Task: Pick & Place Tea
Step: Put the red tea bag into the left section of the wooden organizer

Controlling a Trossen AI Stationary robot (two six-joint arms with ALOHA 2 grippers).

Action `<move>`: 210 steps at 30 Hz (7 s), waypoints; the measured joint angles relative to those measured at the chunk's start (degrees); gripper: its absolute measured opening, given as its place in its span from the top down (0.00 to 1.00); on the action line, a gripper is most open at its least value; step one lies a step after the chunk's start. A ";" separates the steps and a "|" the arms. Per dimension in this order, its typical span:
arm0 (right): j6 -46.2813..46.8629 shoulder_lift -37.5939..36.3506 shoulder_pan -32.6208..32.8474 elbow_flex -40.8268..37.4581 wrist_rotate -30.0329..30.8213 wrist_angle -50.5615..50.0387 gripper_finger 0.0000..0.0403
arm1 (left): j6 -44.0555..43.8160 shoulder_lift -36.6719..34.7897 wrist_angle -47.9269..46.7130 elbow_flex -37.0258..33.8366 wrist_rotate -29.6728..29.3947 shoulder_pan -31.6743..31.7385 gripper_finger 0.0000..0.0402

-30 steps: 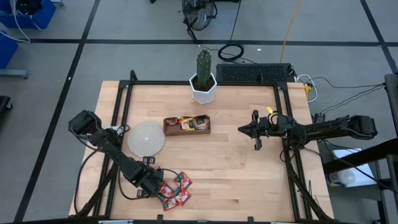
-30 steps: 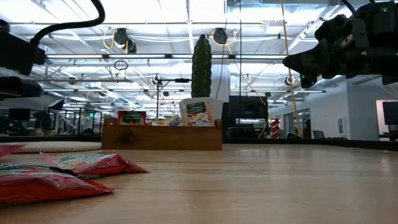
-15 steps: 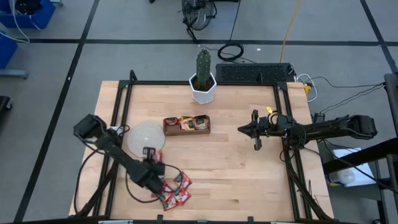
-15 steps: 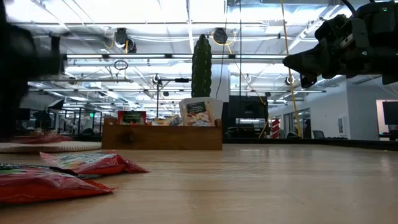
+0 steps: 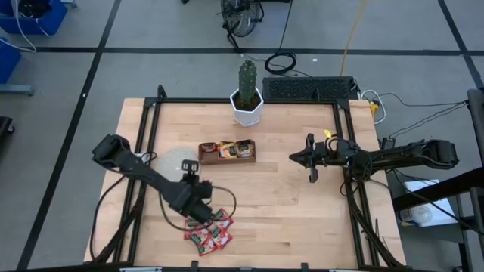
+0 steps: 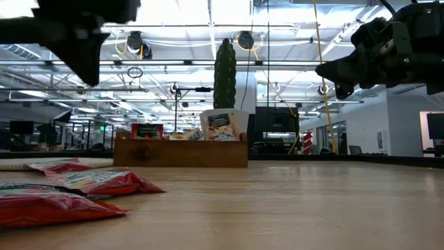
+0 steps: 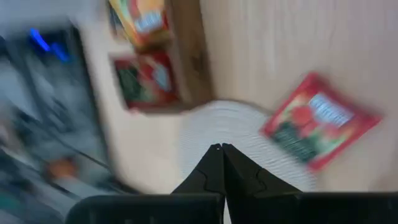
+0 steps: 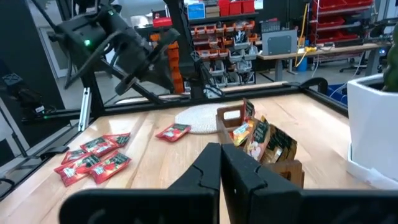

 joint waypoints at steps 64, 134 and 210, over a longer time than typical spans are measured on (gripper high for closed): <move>2.92 -0.02 0.04 0.00 -0.09 -2.09 1.00 | -25.63 -33.78 67.56 -54.83 33.75 19.81 0.56; 2.07 0.00 0.02 0.02 0.15 -2.49 1.00 | 36.69 2.41 42.04 -19.42 29.26 5.20 0.41; 1.41 0.00 0.03 0.02 0.13 -3.38 1.00 | 88.26 2.28 35.35 -18.37 -21.76 22.98 0.67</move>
